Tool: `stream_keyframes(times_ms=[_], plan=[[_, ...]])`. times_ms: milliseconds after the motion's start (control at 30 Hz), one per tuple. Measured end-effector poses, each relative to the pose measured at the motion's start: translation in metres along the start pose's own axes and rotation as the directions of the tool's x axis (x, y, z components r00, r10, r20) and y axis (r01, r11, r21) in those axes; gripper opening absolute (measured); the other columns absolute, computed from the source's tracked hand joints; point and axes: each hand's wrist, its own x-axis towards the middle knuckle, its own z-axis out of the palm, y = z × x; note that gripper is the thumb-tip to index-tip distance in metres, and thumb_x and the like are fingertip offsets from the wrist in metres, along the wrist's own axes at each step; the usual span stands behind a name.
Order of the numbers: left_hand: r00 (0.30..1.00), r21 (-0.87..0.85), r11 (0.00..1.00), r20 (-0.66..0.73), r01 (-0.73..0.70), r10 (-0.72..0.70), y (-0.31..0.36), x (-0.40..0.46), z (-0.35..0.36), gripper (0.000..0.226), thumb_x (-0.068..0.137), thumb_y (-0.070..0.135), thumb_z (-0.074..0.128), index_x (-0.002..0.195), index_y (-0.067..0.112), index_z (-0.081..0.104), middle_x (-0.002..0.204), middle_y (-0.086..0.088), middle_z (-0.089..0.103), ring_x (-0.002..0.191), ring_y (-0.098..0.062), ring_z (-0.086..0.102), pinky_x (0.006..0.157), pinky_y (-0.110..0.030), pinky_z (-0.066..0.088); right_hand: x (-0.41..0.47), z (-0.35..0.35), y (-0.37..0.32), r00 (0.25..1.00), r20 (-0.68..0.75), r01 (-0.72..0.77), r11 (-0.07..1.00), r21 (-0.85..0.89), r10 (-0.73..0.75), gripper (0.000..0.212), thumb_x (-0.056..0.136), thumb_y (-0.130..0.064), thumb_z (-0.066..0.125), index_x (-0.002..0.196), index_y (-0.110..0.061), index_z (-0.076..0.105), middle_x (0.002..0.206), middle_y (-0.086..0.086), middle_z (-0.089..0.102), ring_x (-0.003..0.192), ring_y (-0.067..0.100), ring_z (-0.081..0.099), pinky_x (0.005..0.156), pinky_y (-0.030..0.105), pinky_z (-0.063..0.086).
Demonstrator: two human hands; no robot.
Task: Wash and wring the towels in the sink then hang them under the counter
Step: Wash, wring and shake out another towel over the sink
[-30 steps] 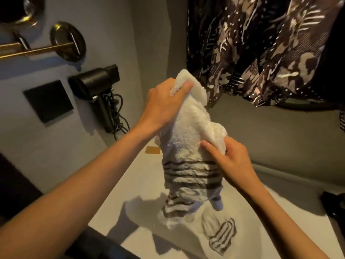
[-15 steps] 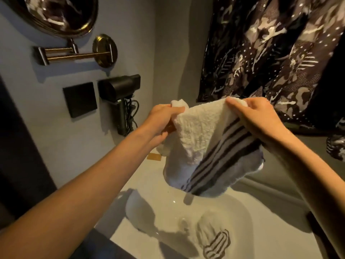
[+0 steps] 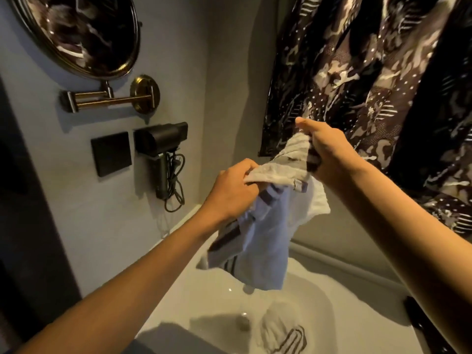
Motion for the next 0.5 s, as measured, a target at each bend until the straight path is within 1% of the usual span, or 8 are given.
stream_keyframes(times_ms=[133, 200, 233, 267, 333, 367, 400, 500], plan=[[0.957, -0.178, 0.984, 0.291, 0.033, 0.020, 0.025, 0.013, 0.001, 0.025, 0.094, 0.024, 0.064, 0.116, 0.018, 0.054, 0.103, 0.002, 0.063, 0.089, -0.009, 0.059, 0.077, -0.026, 0.048, 0.003, -0.018, -0.006, 0.996, -0.095, -0.007, 0.999, -0.045, 0.003, 0.033, 0.090, -0.024, 0.063, 0.063, -0.019, 0.044, 0.049, -0.003, 0.028, 0.036, 0.011, 0.027, 0.048, 0.025, 0.033], [0.927, -0.187, 0.981, 0.374, 0.045, 0.029, 0.031, 0.023, 0.004, 0.030, 0.087, 0.042, 0.067, 0.109, 0.023, 0.058, 0.100, 0.005, 0.063, 0.090, -0.007, 0.059, 0.082, -0.030, 0.047, 0.000, -0.024, -0.009, 0.992, -0.129, -0.001, 0.997, -0.083, -0.009, 0.027, 0.087, -0.024, 0.066, 0.065, -0.016, 0.051, 0.052, -0.001, 0.033, 0.044, 0.014, 0.031, 0.052, 0.028, 0.033], [0.919, -0.182, 0.982, 0.394, 0.050, 0.026, 0.032, 0.027, 0.005, 0.035, 0.082, 0.051, 0.067, 0.104, 0.025, 0.061, 0.098, 0.005, 0.064, 0.090, -0.007, 0.060, 0.083, -0.032, 0.047, -0.003, -0.027, -0.012, 0.984, -0.163, 0.045, 0.981, -0.189, -0.077, 0.023, 0.084, -0.025, 0.068, 0.067, -0.014, 0.056, 0.054, 0.001, 0.038, 0.047, 0.016, 0.035, 0.053, 0.030, 0.035], [0.911, -0.178, 0.981, 0.413, 0.070, 0.010, 0.033, 0.030, 0.006, 0.038, 0.078, 0.057, 0.067, 0.099, 0.026, 0.062, 0.097, 0.005, 0.065, 0.090, -0.008, 0.061, 0.085, -0.034, 0.048, -0.004, -0.034, -0.014, 0.963, -0.179, 0.116, 0.913, -0.391, -0.199, 0.023, 0.082, -0.027, 0.069, 0.067, -0.011, 0.060, 0.055, 0.005, 0.045, 0.050, 0.020, 0.041, 0.054, 0.032, 0.039], [0.891, -0.198, 0.970, 0.453, 0.140, -0.036, 0.032, 0.031, 0.005, 0.039, 0.074, 0.061, 0.070, 0.090, 0.026, 0.064, 0.091, 0.006, 0.066, 0.088, -0.010, 0.061, 0.085, -0.034, 0.047, -0.006, -0.044, -0.019, 0.879, -0.097, 0.193, 0.535, -0.822, -0.466, 0.037, 0.081, -0.034, 0.066, 0.067, 0.000, 0.065, 0.061, 0.013, 0.059, 0.060, 0.030, 0.055, 0.059, 0.039, 0.050], [0.885, -0.200, 0.967, 0.464, 0.158, -0.048, 0.031, 0.032, 0.006, 0.037, 0.075, 0.059, 0.071, 0.086, 0.025, 0.064, 0.089, 0.005, 0.064, 0.085, -0.011, 0.059, 0.083, -0.033, 0.045, -0.009, -0.047, -0.023, 0.847, -0.024, 0.213, 0.380, -0.900, -0.531, 0.041, 0.082, -0.036, 0.064, 0.070, 0.004, 0.067, 0.064, 0.015, 0.063, 0.064, 0.032, 0.059, 0.063, 0.043, 0.053], [0.893, -0.173, 0.977, 0.449, 0.129, -0.038, 0.033, 0.033, 0.006, 0.033, 0.078, 0.054, 0.072, 0.085, 0.022, 0.064, 0.086, 0.004, 0.063, 0.082, -0.010, 0.057, 0.079, -0.031, 0.043, -0.009, -0.050, -0.026, 0.837, 0.014, 0.240, 0.343, -0.908, -0.547, 0.042, 0.081, -0.037, 0.064, 0.072, 0.004, 0.069, 0.065, 0.017, 0.065, 0.065, 0.032, 0.059, 0.066, 0.045, 0.054], [0.946, -0.104, 0.993, 0.312, -0.061, 0.091, 0.042, 0.042, 0.002, 0.021, 0.091, 0.036, 0.069, 0.086, 0.017, 0.061, 0.079, 0.008, 0.058, 0.068, 0.001, 0.050, 0.063, -0.018, 0.038, -0.009, -0.055, -0.037, 0.865, -0.031, 0.296, 0.558, -0.775, -0.502, 0.041, 0.077, -0.039, 0.064, 0.072, 0.001, 0.070, 0.068, 0.014, 0.068, 0.061, 0.022, 0.058, 0.067, 0.046, 0.058]])
